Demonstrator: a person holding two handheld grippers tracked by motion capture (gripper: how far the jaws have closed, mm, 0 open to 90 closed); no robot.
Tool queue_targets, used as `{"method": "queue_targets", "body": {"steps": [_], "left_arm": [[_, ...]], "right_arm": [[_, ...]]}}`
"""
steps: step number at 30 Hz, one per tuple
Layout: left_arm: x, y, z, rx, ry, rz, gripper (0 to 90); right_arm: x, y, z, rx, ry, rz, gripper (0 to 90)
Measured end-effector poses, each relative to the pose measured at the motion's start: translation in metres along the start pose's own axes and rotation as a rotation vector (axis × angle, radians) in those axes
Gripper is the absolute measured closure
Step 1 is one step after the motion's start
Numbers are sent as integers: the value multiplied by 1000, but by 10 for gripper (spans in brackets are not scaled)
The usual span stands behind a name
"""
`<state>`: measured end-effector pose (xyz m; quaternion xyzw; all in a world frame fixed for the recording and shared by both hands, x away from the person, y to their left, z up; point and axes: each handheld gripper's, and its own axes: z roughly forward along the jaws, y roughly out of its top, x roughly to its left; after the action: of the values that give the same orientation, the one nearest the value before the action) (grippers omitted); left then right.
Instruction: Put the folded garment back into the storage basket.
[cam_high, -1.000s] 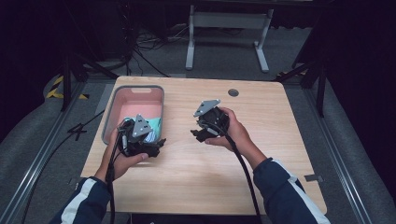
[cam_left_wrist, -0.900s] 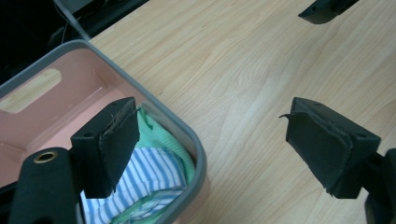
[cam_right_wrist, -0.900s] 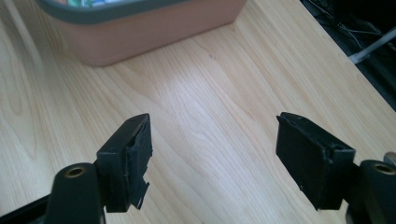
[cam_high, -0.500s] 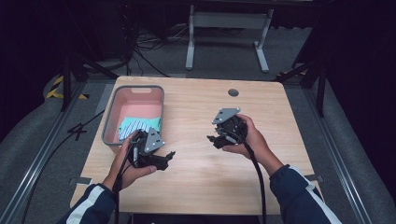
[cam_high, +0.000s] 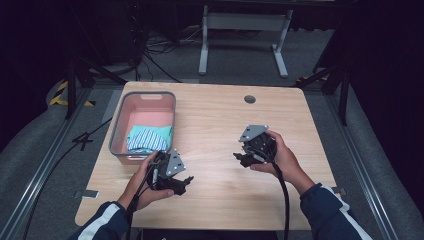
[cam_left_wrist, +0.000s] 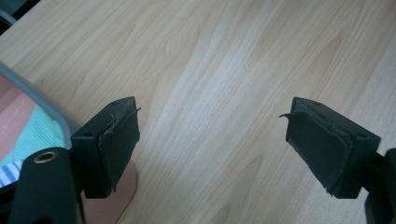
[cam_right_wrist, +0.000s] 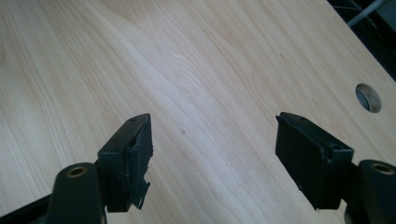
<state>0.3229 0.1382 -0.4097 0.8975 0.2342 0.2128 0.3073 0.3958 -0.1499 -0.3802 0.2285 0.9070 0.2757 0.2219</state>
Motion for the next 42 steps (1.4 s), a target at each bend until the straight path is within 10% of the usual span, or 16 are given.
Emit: {"method": "queue_targets", "body": {"steps": [35, 42], "left_arm": [[-14, -44, 37, 47, -154, 8, 170], [-10, -56, 40, 21, -214, -93, 162]], "right_arm": [[-3, -133, -12, -12, 14, 180, 264], [-3, -162, -16, -36, 12, 239, 254]]}}
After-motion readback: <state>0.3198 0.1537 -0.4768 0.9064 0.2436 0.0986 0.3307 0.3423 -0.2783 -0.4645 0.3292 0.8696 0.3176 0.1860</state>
